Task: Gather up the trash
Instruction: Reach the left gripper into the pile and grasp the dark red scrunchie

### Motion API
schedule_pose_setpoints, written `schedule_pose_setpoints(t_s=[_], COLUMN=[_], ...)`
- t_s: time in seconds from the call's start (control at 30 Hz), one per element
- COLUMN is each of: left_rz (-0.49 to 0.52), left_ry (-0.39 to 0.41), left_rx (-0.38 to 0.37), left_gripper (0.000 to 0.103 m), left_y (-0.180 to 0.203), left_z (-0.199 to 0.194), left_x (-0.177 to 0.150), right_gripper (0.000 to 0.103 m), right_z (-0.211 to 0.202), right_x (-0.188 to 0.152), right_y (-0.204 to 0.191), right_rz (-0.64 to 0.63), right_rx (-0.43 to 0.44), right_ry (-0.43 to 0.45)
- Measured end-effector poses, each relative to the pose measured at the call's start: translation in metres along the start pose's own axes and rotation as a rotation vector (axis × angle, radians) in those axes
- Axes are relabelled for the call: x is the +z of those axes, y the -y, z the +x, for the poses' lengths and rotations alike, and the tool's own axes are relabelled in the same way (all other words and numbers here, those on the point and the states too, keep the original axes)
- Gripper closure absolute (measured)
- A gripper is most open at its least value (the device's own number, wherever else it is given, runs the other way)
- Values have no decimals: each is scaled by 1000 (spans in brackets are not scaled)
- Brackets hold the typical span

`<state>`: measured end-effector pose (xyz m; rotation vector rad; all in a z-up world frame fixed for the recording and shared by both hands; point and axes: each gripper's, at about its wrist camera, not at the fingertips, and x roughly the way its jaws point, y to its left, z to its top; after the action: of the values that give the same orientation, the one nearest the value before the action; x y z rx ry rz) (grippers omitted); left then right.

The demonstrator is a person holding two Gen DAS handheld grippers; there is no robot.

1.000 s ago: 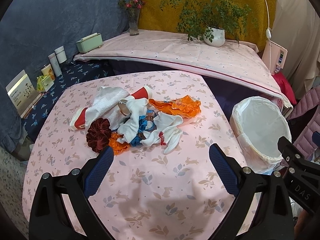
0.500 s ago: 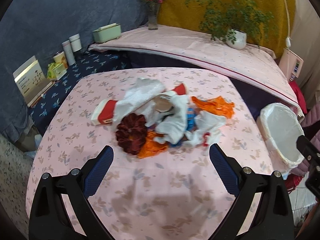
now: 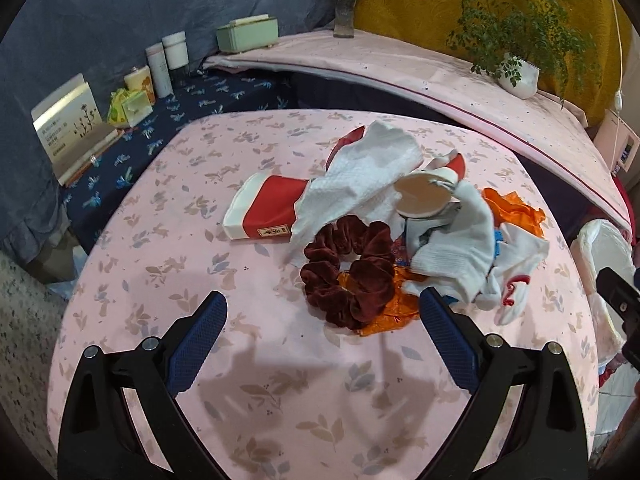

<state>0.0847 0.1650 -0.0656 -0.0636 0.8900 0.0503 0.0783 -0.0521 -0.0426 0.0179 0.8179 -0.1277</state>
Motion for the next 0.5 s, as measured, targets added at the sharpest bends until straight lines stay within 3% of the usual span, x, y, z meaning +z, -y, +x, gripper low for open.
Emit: schedule_pose_setpoints(t_s=[0.2,0.4,0.5], left_rz=[-20,6,0], left_ry=[-41,-77,-104], left_rx=[-38,-73,-91], left_gripper=[13,36,56], left_y=[-1,8,9], left_z=[26,42,48], left_x=[4,4,3], right_gripper=[25,39,57], right_z=[34,62,74], right_x=[7,5,1], right_y=[-16,-27,-30], right_rz=[1,-4,6], right_rx=[22,46,80], right_ry=[-40,-91,-128])
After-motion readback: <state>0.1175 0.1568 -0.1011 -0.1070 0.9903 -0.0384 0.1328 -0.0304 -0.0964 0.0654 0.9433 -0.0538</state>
